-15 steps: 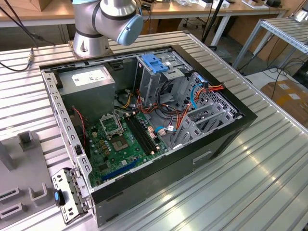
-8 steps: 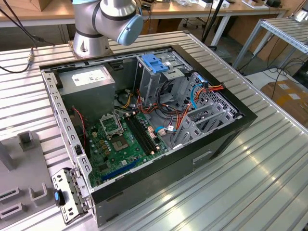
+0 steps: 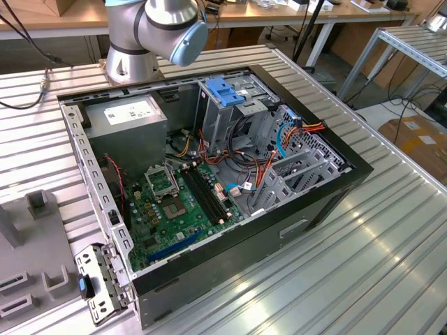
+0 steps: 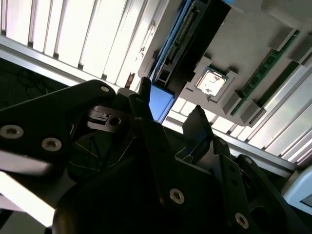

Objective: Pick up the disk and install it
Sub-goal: 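Pick up the disk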

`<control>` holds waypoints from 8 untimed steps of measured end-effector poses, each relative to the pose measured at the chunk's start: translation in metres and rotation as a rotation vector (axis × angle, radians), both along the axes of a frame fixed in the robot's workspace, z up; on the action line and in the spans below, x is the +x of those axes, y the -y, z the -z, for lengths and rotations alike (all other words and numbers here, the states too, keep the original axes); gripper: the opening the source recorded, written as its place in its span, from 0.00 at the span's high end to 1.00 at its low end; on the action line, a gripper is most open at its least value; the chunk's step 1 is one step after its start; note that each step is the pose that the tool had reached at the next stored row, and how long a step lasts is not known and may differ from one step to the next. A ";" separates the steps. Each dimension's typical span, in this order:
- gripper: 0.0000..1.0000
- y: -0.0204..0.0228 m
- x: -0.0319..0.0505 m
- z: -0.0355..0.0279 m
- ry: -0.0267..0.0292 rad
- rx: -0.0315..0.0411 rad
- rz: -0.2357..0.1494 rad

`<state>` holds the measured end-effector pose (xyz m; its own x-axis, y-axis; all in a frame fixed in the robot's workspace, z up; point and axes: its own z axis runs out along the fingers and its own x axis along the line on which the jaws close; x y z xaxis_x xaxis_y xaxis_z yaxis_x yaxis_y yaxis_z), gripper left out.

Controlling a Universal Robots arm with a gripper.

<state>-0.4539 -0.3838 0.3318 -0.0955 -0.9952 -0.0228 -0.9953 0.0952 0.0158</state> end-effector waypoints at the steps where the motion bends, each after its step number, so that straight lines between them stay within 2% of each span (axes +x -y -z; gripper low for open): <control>1: 0.46 0.0000 -0.0005 0.0014 0.0001 0.0011 0.000; 8: 0.46 -0.0001 -0.0019 0.0099 0.0000 0.0103 0.000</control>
